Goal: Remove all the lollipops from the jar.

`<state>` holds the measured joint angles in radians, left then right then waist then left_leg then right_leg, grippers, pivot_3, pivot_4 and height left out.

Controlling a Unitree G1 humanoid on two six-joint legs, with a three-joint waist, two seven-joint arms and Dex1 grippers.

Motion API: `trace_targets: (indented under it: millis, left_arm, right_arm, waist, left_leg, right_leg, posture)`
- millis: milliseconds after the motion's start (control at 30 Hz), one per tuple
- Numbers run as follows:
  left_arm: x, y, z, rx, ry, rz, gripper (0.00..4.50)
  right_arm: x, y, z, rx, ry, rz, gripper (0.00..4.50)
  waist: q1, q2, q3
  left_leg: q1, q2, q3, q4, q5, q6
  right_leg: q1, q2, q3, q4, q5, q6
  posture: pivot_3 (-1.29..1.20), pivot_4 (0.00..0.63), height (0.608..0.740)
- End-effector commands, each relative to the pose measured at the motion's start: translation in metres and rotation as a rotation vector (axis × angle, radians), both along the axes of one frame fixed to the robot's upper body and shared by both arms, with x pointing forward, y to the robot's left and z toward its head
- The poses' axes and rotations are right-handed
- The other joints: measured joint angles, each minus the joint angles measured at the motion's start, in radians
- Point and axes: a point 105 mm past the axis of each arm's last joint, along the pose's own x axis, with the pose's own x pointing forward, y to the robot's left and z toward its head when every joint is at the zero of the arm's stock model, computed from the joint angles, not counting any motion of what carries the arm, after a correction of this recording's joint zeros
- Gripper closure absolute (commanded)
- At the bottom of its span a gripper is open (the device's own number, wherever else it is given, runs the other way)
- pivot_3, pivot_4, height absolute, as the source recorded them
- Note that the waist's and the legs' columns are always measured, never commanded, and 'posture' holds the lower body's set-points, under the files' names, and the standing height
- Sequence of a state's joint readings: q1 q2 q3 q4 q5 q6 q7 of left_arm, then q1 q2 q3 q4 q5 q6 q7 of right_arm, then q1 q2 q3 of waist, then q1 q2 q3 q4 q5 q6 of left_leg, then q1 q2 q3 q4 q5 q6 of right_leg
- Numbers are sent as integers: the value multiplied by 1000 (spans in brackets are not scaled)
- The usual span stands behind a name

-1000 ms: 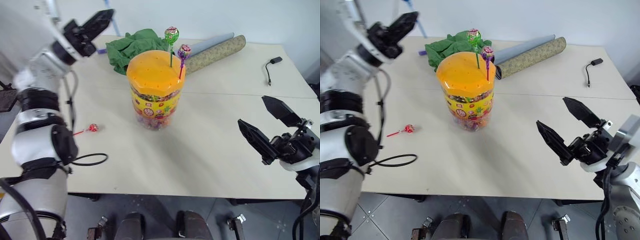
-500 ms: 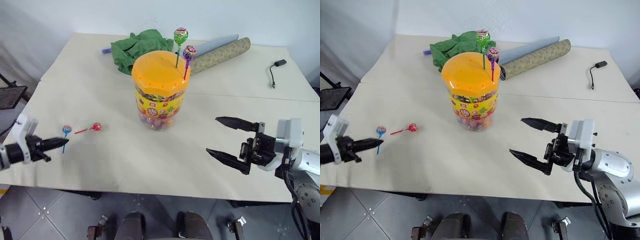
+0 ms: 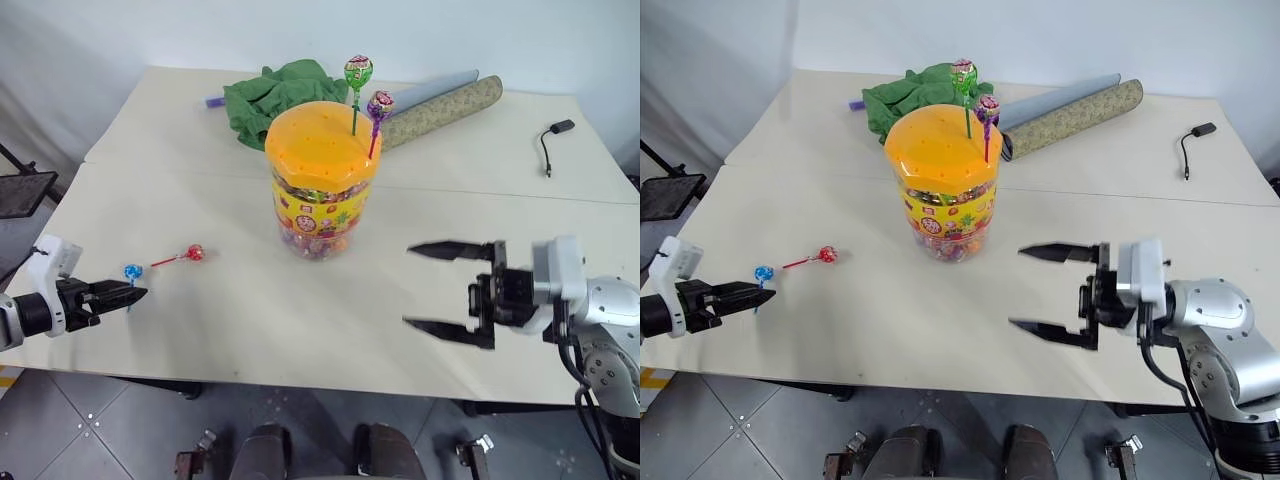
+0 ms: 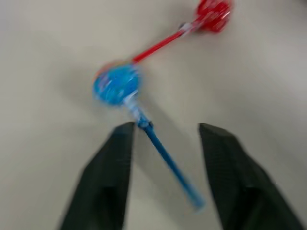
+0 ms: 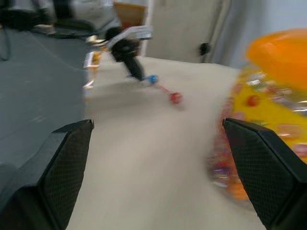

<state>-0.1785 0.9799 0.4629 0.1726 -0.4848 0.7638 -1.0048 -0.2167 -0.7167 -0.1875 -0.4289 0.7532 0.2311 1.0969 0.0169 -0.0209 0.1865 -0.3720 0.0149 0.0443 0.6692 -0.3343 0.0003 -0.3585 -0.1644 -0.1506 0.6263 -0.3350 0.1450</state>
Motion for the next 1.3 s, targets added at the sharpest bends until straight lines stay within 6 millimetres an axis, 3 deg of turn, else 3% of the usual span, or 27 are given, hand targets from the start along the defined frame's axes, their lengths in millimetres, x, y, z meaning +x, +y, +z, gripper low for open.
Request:
trace_targets:
  millis: [33,133,267,367,433,567,700,1000,1167,1300]
  left_arm:
    - [-13,-8,45,-104,-270,-167,1354]
    - [-26,-10,73,-231,-416,-259,1354]
    - [-26,-22,99,-284,-542,-325,1354]
    - [-28,-57,121,-319,-679,-449,1354]
    - [-29,-75,122,-316,-687,-503,1354]
    - [-30,-84,125,-312,-729,-526,1354]
    - [-28,-88,124,-310,-715,-530,1321]
    - [-27,-91,121,-309,-730,-547,1321]
    - [-25,-94,118,-330,-741,-570,1321]
    - [-25,-97,116,-337,-739,-586,1321]
  right_arm:
    - [13,-2,24,129,-17,-106,0]
    - [38,3,31,130,33,-240,0]
    - [53,16,45,185,38,-273,0]
    - [80,30,56,220,74,-365,0]
    - [88,40,62,236,83,-378,0]
    - [89,48,72,277,106,-363,0]
    - [86,55,75,263,100,-330,1250]
    - [80,47,85,304,42,-272,4470]
    - [60,37,98,418,-41,-145,4470]
    - [55,0,111,530,-89,-213,4470]
  waist:
    - [-5,0,0]
    - [-16,0,0]
    - [-20,0,0]
    - [-20,0,0]
    - [-21,0,0]
    - [-26,0,0]
    - [-35,0,0]
    - [-45,0,0]
    - [-44,0,0]
    - [-43,0,0]
  left_leg:
    - [0,0,0,0,0,0]
    - [0,0,1,-1,0,0]
    - [0,0,0,-1,0,-1]
    - [0,-1,0,-1,0,0]
    - [-1,0,-1,0,0,0]
    - [-1,-1,-2,-2,0,-1]
    - [-1,-1,-2,-3,0,0]
    - [-1,-1,-2,-3,0,0]
    - [-1,-1,-2,-3,0,0]
    - [-1,-1,-3,-3,0,0]
  right_leg:
    - [0,0,0,0,0,0]
    - [-1,0,0,0,0,0]
    - [-1,0,0,1,0,0]
    - [-1,0,0,1,0,0]
    - [-1,-1,0,1,0,0]
    - [-2,0,-1,2,0,0]
    - [-2,0,-1,1,0,0]
    - [-2,0,-1,1,0,0]
    - [-2,0,-1,1,0,0]
    - [-1,0,-1,1,0,0]
  posture:
    - [0,150,740]
    - [0,150,740]
    - [0,150,740]
    - [0,150,740]
    - [0,150,740]
    - [0,150,740]
    - [0,150,740]
    - [0,150,740]
    - [0,150,740]
    - [0,150,740]
